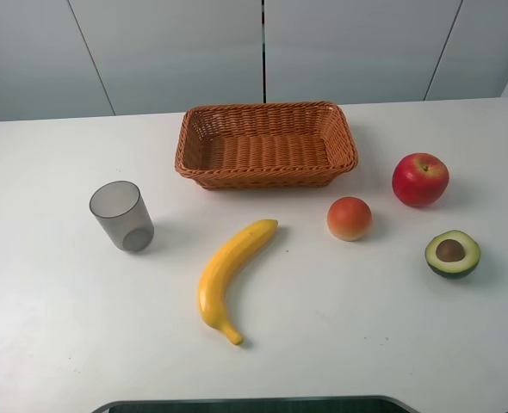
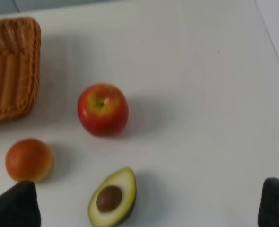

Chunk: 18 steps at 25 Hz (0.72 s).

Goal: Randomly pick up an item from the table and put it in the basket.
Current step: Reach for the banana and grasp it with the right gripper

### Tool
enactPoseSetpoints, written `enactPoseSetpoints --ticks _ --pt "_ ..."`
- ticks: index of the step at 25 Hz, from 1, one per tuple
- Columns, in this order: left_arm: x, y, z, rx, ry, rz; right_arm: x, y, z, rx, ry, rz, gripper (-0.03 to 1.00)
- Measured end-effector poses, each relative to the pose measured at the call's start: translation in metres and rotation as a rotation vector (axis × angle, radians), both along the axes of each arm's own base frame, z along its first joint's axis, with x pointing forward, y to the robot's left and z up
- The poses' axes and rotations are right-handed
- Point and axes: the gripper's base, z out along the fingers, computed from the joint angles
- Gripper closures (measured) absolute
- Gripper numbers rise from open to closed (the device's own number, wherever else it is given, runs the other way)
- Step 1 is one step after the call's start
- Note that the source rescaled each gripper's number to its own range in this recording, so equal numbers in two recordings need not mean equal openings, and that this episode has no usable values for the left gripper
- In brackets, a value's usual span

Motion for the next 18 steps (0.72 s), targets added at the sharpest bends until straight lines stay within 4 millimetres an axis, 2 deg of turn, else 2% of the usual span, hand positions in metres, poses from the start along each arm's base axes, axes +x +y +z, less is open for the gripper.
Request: enactPoseSetpoints --ticks 4,7,13,18 --pt "0.000 0.000 0.000 0.000 0.000 0.000 0.030 0.004 -0.013 0.111 0.118 -0.002 -0.03" --pt "0.000 0.000 0.000 0.005 0.000 -0.003 0.050 0.014 -0.025 0.160 0.223 0.036 -0.03" --pt "0.000 0.000 0.000 0.005 0.000 -0.003 0.082 0.058 -0.051 0.204 0.388 0.154 -0.03" --pt "0.000 0.000 0.000 0.000 0.000 0.000 0.103 0.104 -0.084 0.176 0.507 0.267 -0.03"
